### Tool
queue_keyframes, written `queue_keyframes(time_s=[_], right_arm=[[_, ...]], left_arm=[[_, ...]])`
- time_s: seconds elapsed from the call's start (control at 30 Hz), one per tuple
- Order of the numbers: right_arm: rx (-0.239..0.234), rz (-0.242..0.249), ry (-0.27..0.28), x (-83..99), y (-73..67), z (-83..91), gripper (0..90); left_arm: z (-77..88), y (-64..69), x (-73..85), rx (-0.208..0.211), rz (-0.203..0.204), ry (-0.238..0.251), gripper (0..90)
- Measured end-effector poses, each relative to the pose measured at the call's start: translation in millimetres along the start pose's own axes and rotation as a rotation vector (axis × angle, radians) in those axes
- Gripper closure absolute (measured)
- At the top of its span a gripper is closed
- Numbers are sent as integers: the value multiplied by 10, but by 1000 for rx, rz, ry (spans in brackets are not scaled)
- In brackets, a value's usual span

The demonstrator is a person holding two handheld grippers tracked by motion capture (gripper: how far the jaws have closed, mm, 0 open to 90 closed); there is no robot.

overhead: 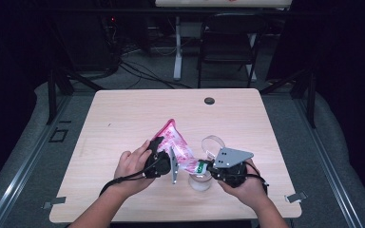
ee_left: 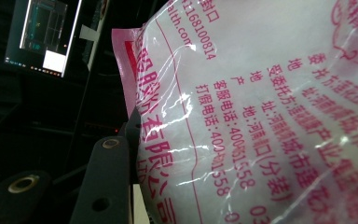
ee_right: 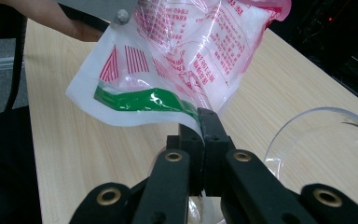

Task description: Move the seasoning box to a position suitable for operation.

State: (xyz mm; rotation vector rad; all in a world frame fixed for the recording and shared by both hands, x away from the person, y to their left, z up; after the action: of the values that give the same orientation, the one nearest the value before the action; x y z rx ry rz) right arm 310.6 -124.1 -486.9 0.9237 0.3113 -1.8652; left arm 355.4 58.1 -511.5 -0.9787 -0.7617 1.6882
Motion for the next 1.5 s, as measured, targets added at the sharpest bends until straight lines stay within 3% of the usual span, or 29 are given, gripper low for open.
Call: queue_keyframes(time_s=[0.27, 0.57, 1.5], right_arm=[[5, -10, -16, 57, -3, -20, 900], [6, 11, -46, 107, -34, -32, 900], [-6, 11, -71, 164, -28, -76, 900]], left_arm=[[-15, -14, -46, -13, -15, 0, 569], [-13, -20, -80, -16, -35, 8, 573], [-16, -5, -123, -33, -50, 10, 579]])
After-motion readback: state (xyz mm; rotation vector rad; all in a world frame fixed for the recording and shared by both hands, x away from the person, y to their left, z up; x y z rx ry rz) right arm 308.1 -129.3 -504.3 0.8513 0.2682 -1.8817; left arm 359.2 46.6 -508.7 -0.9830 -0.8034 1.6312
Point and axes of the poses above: each handheld gripper's, and its own axes: z roughly backward along the jaws, x roughly out of its underside, y roughly to its right, the point moved 6 cm from there along -z, roughly forward along the jaws, and after that the axes turned 11 degrees about -y, right-handed, at the moved point
